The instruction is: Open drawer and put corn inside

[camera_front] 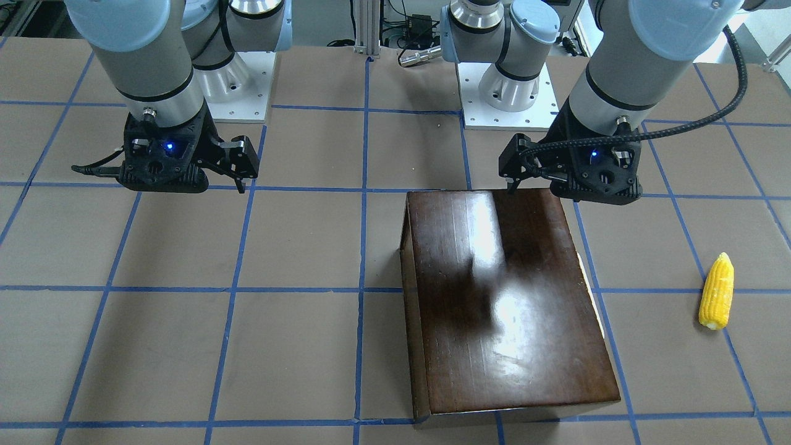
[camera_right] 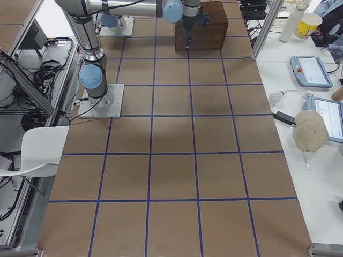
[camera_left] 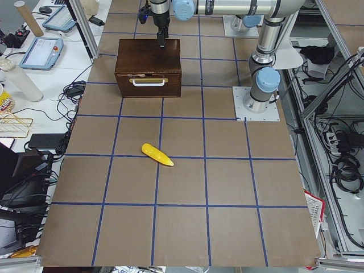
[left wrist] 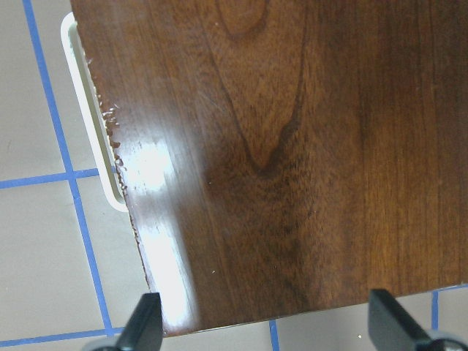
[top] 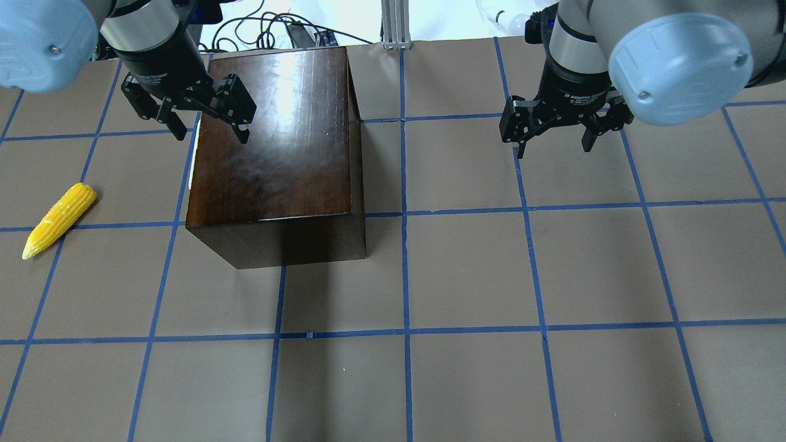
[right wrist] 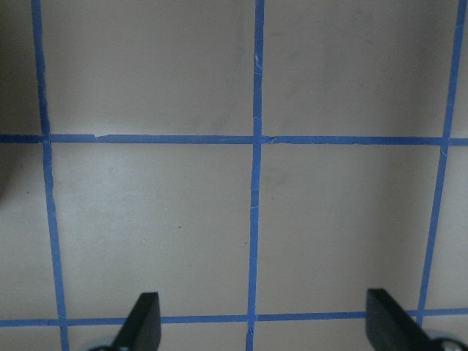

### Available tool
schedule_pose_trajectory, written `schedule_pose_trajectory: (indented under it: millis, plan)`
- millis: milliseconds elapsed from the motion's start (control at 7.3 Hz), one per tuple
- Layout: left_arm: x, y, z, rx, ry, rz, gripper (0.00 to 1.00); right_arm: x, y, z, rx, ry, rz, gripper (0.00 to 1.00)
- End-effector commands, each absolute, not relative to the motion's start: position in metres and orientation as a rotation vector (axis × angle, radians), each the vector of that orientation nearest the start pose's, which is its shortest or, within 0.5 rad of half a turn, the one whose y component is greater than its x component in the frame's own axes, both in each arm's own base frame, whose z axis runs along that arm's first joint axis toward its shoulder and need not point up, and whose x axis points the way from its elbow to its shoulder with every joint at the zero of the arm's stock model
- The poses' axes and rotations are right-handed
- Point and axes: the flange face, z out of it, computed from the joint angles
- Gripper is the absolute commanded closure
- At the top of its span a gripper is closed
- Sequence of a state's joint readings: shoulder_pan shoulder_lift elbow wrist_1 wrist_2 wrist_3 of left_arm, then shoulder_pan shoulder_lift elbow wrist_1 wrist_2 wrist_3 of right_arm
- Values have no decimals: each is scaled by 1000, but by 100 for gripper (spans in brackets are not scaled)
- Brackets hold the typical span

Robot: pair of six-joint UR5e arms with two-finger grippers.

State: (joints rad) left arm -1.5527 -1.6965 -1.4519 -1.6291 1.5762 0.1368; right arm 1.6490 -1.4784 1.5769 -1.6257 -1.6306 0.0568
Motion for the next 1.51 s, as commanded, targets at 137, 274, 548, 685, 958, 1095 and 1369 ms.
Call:
schedule_pose_trajectory:
  millis: [137, 274, 548, 685, 958, 1095, 1369]
  plan:
    - [-122, -534, 486, 190, 3126, 73, 0, 168, -513, 444, -37, 3203, 65, 0]
    - [-123, -533, 490, 190, 3134, 61, 0, 168, -513, 444, -36, 3203, 62, 0]
    - [-122, -533, 489, 190, 3128, 61, 0, 168, -513, 444, -36, 3203, 62, 0]
    - [-123, -533, 490, 193, 3132, 58, 0, 168, -513, 443, -37, 3203, 67, 0]
    - [-123, -532, 490, 195, 3133, 61, 0, 168, -513, 444, -36, 3203, 62, 0]
    - [-123, -533, 488, 195, 3137, 67, 0, 168, -513, 444, -37, 3203, 65, 0]
    - [-123, -531, 491, 195, 3135, 58, 0, 168, -513, 444, -36, 3203, 62, 0]
